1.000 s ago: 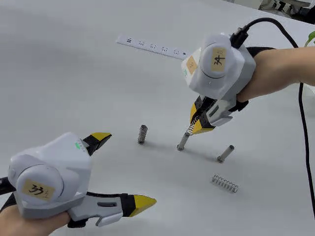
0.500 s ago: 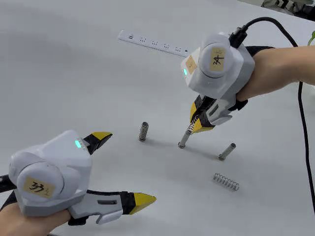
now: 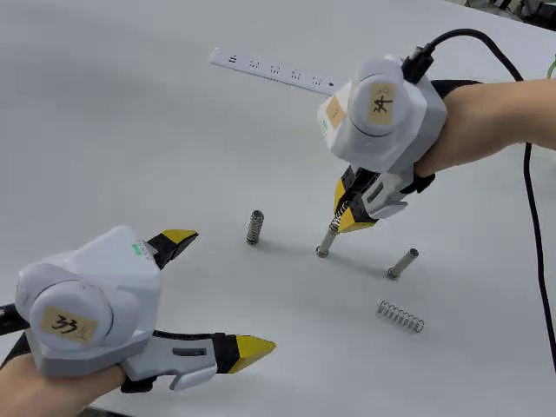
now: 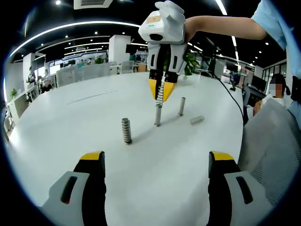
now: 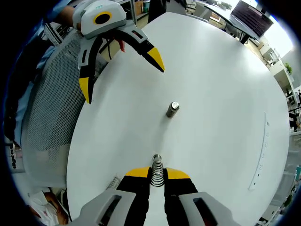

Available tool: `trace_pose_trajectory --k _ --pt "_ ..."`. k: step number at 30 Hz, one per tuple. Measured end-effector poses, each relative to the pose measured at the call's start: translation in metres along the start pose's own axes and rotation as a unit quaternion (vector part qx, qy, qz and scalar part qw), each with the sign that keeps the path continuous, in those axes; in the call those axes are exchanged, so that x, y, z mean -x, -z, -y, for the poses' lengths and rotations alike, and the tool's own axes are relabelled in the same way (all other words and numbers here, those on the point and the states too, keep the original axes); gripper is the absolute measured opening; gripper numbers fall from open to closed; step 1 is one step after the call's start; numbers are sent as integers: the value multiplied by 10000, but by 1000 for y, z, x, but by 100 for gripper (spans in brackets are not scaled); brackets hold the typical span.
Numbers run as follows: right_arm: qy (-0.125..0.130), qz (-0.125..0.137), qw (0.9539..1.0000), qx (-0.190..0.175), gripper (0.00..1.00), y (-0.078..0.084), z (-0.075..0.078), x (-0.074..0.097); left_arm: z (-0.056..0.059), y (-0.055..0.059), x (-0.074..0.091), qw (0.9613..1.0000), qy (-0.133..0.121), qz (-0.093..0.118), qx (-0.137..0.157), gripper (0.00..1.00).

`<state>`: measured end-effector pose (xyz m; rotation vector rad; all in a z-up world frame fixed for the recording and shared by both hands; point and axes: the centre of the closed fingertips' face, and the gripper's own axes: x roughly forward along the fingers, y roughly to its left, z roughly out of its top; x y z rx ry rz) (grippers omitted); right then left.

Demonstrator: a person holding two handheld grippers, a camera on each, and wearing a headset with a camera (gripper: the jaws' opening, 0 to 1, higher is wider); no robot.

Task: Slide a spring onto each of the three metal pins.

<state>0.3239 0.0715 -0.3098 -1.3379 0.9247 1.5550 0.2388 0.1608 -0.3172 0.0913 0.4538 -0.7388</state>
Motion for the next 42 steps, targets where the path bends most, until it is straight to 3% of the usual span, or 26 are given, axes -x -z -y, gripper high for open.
trace_pose_trajectory --k 22,42 --pt "-300 -216 9993 59 7 4 -3 -38 -5 6 0 9999 -37 -28 139 88" --pt "-326 -169 9993 14 8 4 -2 -50 -4 8 -7 9998 53 -58 182 88"
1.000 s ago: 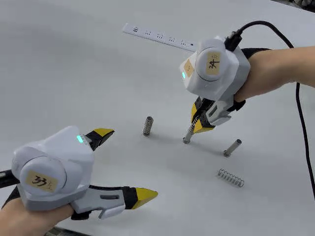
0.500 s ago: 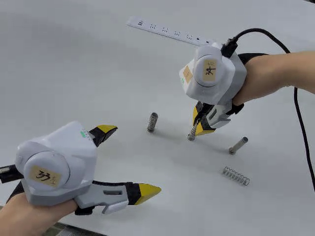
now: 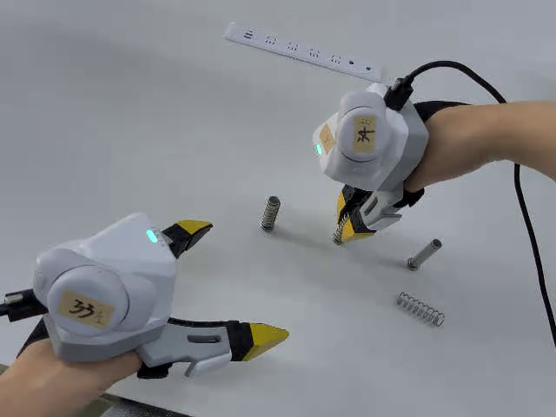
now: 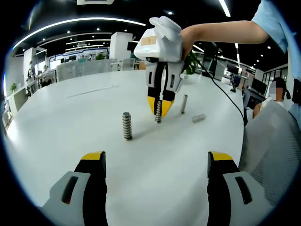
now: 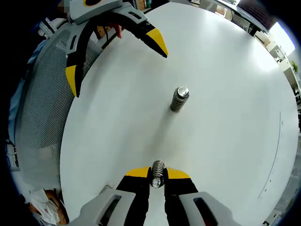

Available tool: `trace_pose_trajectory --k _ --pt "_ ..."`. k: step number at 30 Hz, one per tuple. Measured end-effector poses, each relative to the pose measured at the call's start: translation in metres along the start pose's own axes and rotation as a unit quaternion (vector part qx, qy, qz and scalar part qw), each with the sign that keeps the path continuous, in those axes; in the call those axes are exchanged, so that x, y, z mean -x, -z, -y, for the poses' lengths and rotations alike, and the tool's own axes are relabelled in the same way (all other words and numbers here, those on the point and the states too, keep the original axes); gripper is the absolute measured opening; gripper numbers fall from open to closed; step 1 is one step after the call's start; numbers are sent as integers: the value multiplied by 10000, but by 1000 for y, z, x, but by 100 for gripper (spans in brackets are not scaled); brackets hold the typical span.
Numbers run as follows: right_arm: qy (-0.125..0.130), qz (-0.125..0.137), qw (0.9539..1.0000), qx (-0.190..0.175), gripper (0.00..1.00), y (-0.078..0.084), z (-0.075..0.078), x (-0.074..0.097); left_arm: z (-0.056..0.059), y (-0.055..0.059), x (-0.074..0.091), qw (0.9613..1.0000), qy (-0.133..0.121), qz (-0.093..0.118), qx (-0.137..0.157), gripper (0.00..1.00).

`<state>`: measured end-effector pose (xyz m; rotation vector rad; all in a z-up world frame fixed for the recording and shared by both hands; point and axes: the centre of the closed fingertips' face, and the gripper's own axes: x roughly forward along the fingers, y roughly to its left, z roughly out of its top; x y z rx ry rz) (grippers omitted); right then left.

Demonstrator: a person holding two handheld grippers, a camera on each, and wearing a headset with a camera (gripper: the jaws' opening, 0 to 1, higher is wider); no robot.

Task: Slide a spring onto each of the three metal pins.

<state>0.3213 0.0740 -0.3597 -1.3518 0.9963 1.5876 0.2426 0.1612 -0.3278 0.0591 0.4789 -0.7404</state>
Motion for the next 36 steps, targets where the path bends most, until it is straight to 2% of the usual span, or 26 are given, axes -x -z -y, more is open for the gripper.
trace_pose_trajectory --k 5,7,27,31,36 --pt "-17 4 10000 3 8 0 -2 1 1 -1 -1 10000 19 7 -1 87" --pt "-122 40 9999 -62 8 -2 -6 0 1 -1 0 10000 17 7 -6 87" --pt "-31 52 10000 45 9 -3 -8 -2 2 -2 1 10000 10 22 -16 87" --pt "-21 131 9999 -33 20 -3 -7 -4 2 -2 2 10000 5 21 -15 87" --pt "49 227 9997 -99 42 -4 -6 -5 2 -3 2 10000 -1 22 -27 87"
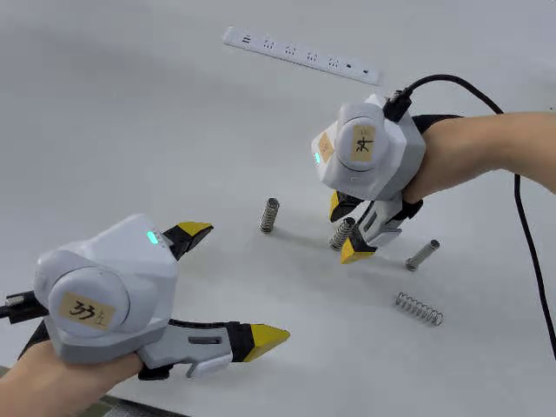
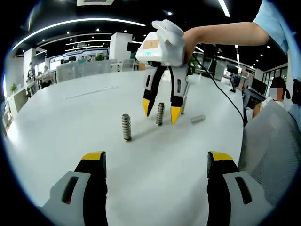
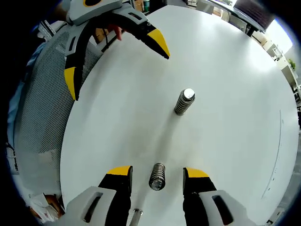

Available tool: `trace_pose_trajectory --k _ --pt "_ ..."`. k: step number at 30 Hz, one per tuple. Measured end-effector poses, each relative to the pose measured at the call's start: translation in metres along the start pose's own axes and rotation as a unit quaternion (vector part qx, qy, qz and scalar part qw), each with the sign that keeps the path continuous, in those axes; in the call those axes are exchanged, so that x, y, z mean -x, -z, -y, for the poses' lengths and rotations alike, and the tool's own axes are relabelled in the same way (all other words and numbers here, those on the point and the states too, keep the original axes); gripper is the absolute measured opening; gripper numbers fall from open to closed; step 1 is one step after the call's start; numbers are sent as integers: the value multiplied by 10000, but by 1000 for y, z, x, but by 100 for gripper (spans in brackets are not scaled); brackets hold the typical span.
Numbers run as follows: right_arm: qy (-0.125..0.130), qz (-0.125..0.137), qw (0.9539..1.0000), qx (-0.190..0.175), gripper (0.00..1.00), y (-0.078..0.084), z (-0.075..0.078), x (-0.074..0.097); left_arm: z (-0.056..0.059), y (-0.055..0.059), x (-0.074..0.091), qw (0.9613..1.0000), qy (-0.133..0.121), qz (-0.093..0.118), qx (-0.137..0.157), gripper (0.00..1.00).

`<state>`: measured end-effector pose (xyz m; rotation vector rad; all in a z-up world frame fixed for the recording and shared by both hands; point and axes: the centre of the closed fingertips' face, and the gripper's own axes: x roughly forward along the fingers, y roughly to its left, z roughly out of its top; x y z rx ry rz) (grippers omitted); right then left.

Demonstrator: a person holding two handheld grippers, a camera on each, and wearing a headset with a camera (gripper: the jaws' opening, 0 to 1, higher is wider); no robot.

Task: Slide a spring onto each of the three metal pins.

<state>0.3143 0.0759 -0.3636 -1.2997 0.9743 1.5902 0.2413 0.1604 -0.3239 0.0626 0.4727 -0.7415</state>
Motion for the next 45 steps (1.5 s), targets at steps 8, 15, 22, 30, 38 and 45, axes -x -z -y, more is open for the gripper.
trace_pose_trajectory --k 8,15,22,30,38,45 --pt "252 257 9994 -8 81 -2 2 0 0 -4 0 10000 4 15 -51 87" --pt "484 484 9976 -85 99 -3 4 3 -1 -7 1 10000 4 20 -90 87" --pt "582 684 9956 -257 99 -5 -1 8 0 -10 2 9999 -4 11 -129 87" --pt "668 1385 9855 -717 99 -15 -6 20 -3 -12 8 9999 -89 10 -127 87" --pt "911 1705 9765 -955 99 -7 -8 33 -9 -18 15 9997 -180 24 -184 87" --pt "1080 1899 9680 -1231 99 7 -19 46 -10 -24 17 9994 -189 20 -286 87"
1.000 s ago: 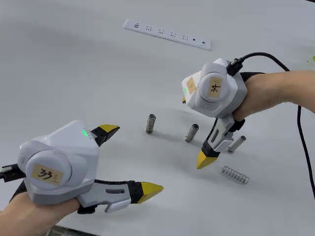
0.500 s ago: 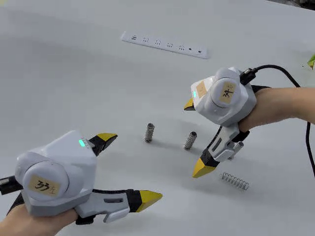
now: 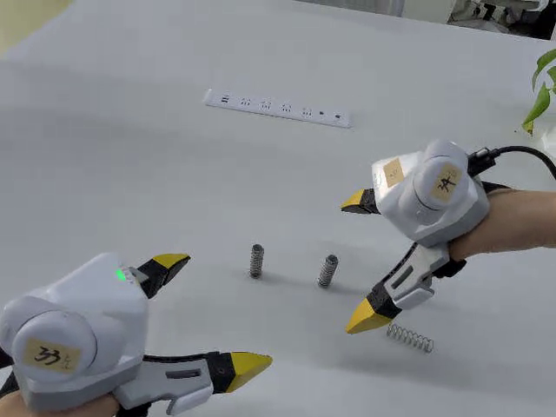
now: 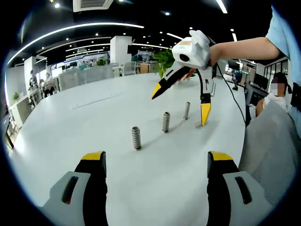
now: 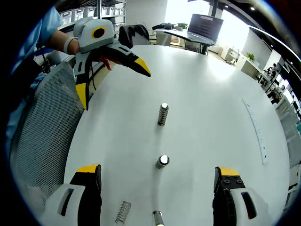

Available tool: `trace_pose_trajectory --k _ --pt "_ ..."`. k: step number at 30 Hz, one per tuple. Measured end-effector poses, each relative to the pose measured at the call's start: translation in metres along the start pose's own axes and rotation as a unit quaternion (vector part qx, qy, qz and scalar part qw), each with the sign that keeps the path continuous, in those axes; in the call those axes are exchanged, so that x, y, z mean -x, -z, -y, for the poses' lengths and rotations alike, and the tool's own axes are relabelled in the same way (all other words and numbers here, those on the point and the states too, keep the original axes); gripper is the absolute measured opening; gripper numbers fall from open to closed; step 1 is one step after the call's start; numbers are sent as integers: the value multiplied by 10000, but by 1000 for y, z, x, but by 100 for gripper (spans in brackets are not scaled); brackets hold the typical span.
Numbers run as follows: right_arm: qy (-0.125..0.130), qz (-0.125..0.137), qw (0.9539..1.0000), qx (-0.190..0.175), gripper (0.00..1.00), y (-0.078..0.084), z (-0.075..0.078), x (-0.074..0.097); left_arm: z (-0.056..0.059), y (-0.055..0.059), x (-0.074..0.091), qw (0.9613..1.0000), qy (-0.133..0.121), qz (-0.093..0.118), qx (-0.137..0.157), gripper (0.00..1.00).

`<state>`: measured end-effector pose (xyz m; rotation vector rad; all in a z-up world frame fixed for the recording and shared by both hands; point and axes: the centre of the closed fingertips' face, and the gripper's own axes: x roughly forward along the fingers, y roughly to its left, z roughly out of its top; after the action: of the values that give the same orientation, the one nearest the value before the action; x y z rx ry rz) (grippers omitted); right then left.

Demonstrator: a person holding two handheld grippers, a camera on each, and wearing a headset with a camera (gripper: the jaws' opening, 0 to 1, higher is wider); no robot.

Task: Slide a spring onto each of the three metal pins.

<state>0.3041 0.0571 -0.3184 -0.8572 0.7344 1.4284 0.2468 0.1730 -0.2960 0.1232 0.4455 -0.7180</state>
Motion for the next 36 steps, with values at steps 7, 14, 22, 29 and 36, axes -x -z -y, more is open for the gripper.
trace_pose_trajectory --k 7,14,22,29,36 --pt "209 129 9993 -284 99 23 -3 18 2 -4 -1 10000 31 -3 -47 87" --pt "372 166 9977 -537 99 46 -14 33 9 -6 -5 9998 136 -39 -129 87" --pt "596 288 9946 -800 99 64 -28 49 12 -8 -9 9995 223 -60 -197 87" --pt "744 309 9916 -1007 99 79 -46 59 12 -13 -11 9993 254 -56 -262 87" --pt "961 424 9866 -1248 99 91 -58 65 14 -14 -14 9990 302 -95 -310 87"
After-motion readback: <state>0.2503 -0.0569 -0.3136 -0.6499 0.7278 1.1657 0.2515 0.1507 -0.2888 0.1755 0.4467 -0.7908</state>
